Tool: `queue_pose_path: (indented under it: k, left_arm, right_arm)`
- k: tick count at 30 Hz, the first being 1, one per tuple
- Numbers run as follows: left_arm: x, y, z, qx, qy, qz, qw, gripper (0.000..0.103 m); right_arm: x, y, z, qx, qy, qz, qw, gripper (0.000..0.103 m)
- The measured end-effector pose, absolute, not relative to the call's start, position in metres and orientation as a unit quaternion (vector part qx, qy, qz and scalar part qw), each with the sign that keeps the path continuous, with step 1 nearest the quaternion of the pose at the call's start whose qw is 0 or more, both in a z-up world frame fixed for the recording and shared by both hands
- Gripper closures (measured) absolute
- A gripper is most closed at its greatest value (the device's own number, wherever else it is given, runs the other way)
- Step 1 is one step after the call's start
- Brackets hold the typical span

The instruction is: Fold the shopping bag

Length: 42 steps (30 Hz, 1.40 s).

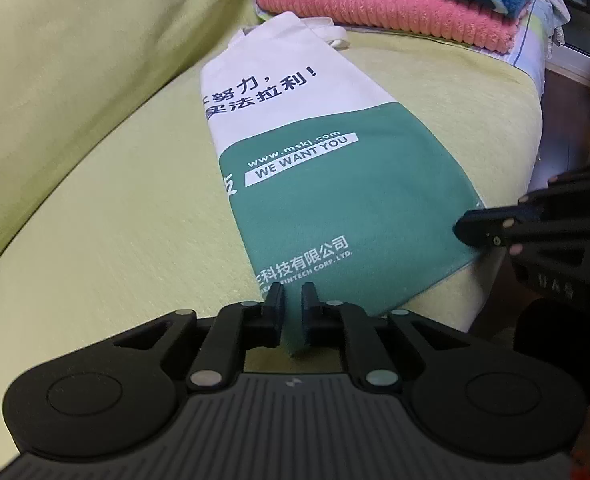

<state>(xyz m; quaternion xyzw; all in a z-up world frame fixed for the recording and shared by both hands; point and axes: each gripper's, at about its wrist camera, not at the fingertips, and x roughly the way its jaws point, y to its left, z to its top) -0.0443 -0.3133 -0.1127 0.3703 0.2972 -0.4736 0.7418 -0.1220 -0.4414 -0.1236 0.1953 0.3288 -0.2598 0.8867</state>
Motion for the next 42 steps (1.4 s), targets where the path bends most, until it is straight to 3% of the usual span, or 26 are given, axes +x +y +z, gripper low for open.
queue_pose_path:
  k: [2,4,13,15,17,19,25,28,42]
  left_arm:
    - [-0.043,-0.318,-0.112,0.375,0.296,-0.471,0.742,0.074]
    - [-0.042,-0.322,-0.111,0.374,0.292,-0.473,0.743,0.070]
    - [-0.044,-0.302,-0.117,0.348,0.265,-0.500,0.747,0.069]
    - [-0.044,-0.296,-0.116,0.347,0.260,-0.505,0.746,0.069]
    - [-0.043,-0.291,-0.115,0.347,0.257,-0.507,0.746,0.069]
    - [-0.042,-0.288,-0.115,0.345,0.258,-0.503,0.749,0.064]
    - [-0.037,-0.279,-0.109,0.330,0.270,-0.481,0.766,0.056]
    - [-0.037,-0.277,-0.111,0.325,0.274,-0.470,0.773,0.053]
    - [-0.051,-0.267,-0.114,0.332,0.257,-0.484,0.768,0.052]
  right_arm:
    - [-0.121,-0.441,-0.123,0.188,0.333,-0.257,0.887,0.103]
    - [-0.121,-0.442,-0.123,0.189,0.332,-0.253,0.889,0.103]
    - [-0.133,-0.445,-0.129,0.215,0.298,-0.245,0.897,0.101]
    - [-0.131,-0.440,-0.128,0.203,0.300,-0.244,0.900,0.096]
    - [-0.129,-0.437,-0.127,0.197,0.300,-0.238,0.902,0.084]
    - [-0.127,-0.434,-0.126,0.194,0.301,-0.233,0.904,0.076]
    - [-0.134,-0.425,-0.116,0.164,0.292,-0.249,0.909,0.070]
    - [-0.143,-0.429,-0.111,0.156,0.281,-0.282,0.904,0.060]
    - [-0.162,-0.422,-0.103,0.094,0.279,-0.294,0.909,0.059]
